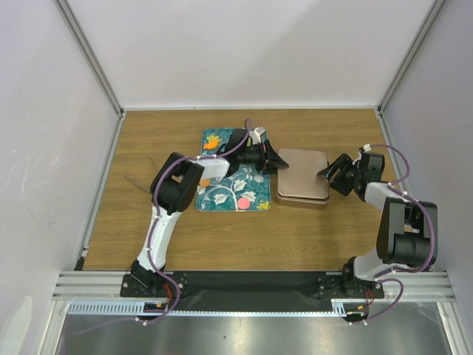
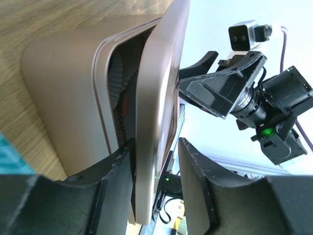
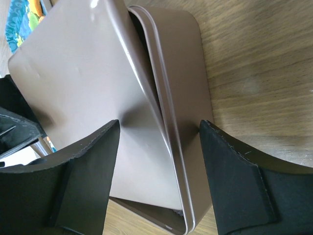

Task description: Pack the cookies

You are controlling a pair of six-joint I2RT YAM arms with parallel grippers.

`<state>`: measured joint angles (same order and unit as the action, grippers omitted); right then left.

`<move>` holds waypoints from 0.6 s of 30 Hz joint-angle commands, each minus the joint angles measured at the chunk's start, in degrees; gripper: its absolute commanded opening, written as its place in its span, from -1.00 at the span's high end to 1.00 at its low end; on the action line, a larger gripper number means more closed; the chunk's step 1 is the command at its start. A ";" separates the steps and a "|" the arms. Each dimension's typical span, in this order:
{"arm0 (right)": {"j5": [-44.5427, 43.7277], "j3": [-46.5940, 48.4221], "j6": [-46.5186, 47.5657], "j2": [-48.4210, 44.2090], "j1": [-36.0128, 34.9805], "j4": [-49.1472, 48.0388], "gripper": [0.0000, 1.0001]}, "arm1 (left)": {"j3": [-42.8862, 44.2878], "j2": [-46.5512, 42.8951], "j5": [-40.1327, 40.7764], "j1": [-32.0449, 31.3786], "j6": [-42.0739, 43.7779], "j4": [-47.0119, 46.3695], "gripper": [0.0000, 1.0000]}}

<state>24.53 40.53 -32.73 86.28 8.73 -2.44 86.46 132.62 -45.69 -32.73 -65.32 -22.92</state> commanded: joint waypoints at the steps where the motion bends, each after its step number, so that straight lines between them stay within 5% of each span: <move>1: 1.31 1.83 0.47 0.73 -0.65 -1.17 -0.43 | -2.43 -2.19 1.13 1.62 4.23 3.67 0.07; 18: 0.69 1.92 1.00 0.47 -0.82 -0.55 -0.42 | -5.16 -4.21 2.62 2.41 7.83 5.95 0.08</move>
<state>24.51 40.56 -32.47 86.80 8.56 -2.39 83.02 130.15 -46.02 -31.33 -62.87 -23.16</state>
